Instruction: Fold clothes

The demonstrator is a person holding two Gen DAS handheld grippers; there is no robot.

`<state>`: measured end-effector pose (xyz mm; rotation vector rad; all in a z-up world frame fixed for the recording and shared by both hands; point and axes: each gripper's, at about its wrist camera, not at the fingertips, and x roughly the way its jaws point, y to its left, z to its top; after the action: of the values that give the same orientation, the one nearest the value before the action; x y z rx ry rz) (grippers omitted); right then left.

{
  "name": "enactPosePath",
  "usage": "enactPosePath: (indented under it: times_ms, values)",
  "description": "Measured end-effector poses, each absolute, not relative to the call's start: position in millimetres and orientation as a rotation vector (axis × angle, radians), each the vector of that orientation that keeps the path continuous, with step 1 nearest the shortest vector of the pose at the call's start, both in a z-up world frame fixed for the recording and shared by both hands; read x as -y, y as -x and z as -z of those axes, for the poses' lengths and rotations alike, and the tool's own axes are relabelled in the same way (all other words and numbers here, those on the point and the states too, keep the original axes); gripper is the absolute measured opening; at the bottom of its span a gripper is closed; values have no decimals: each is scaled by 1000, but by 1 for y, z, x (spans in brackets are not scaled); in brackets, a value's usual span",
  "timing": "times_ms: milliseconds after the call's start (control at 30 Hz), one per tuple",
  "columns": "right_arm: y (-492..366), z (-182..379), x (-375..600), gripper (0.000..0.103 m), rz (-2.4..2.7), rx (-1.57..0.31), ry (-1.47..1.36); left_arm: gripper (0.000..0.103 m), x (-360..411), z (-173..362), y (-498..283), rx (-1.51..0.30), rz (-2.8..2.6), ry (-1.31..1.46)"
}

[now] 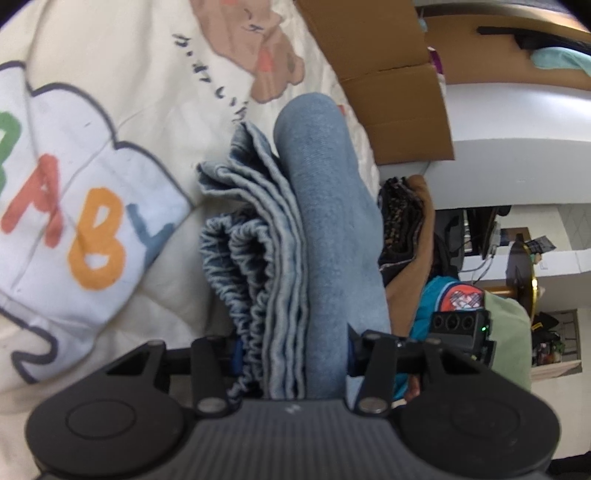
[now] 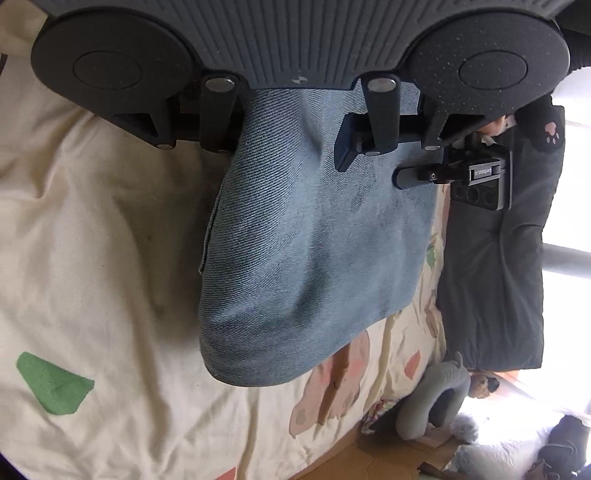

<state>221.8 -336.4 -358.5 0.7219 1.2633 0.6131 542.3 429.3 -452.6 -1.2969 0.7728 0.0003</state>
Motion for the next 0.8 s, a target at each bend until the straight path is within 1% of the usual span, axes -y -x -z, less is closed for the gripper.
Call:
enactPosePath:
  times_ms: [100, 500, 633, 800]
  values:
    - [-222, 349, 344, 38, -617, -1235, -743, 48, -429, 442, -548, -761, 15, 1285]
    - [-228, 308, 347, 39, -595, -1161, -756, 47, -438, 391, -562, -792, -2, 1198]
    - [-232, 302, 341, 39, -576, -1167, -721, 47, -440, 389, -567, -821, -49, 1181]
    - [-239, 315, 341, 39, -547, -1168, -707, 47, -440, 399, -577, -833, -73, 1171]
